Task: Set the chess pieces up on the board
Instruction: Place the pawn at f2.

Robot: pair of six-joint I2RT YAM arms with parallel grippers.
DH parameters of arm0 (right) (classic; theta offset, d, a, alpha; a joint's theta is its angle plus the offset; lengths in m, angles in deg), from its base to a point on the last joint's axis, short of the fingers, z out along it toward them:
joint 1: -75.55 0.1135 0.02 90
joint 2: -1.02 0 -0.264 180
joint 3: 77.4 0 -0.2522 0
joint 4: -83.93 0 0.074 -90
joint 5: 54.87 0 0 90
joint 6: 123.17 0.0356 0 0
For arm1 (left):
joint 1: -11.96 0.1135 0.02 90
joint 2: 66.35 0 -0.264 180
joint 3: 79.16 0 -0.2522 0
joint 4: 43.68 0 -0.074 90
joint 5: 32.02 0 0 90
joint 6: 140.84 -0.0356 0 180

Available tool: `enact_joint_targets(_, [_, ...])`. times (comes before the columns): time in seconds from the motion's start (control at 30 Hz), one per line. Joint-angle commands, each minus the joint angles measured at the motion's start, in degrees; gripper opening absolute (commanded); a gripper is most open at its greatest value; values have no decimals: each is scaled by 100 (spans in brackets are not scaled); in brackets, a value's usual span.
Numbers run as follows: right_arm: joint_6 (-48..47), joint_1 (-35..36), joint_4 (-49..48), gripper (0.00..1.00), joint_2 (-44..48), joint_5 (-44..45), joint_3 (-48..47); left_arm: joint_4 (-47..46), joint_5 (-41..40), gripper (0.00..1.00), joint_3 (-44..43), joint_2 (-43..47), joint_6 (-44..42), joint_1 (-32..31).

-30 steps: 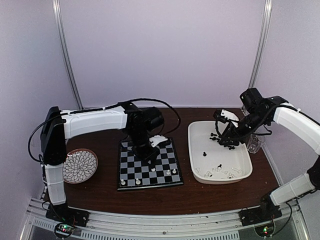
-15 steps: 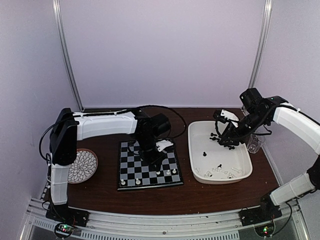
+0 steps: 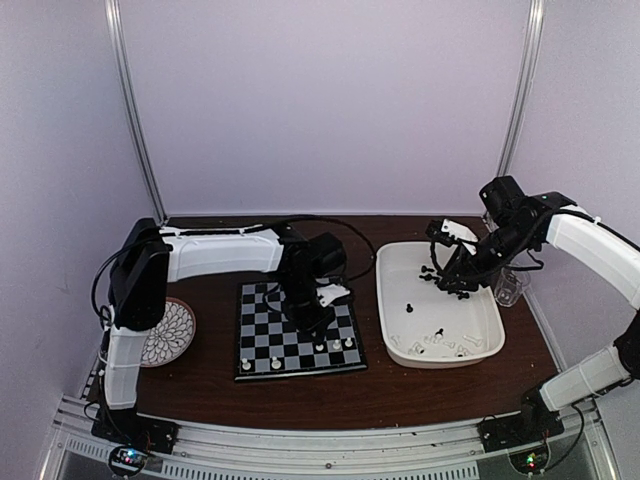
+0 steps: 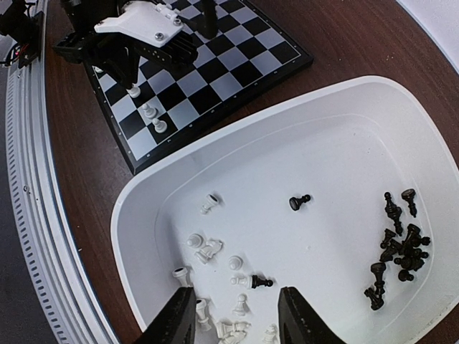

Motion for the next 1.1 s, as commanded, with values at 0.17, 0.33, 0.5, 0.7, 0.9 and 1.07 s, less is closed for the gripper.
enact_joint_targets(0.17, [-41,-33,-46,43,108,70,85,-108,-46,10,-222,-180,-16,-34])
enact_joint_targets(0.33, [-45,-29,-52,43,112,76,105,-30,-146,24,-241,-172,-15,-29])
enact_joint_targets(0.5, [-49,-37,-49,43,117,80,100,-5,-164,27,-222,-133,-16,-38])
enact_joint_targets(0.7, [-41,-29,-58,43,125,64,103,-21,-317,26,-181,-73,-28,-37])
enact_joint_targets(0.9, [-33,-35,-58,43,139,69,105,-24,-546,25,-163,-138,-19,-49])
enact_joint_targets(1.07, [-32,-30,-48,43,168,75,127,-50,-552,25,-160,-146,-18,-47])
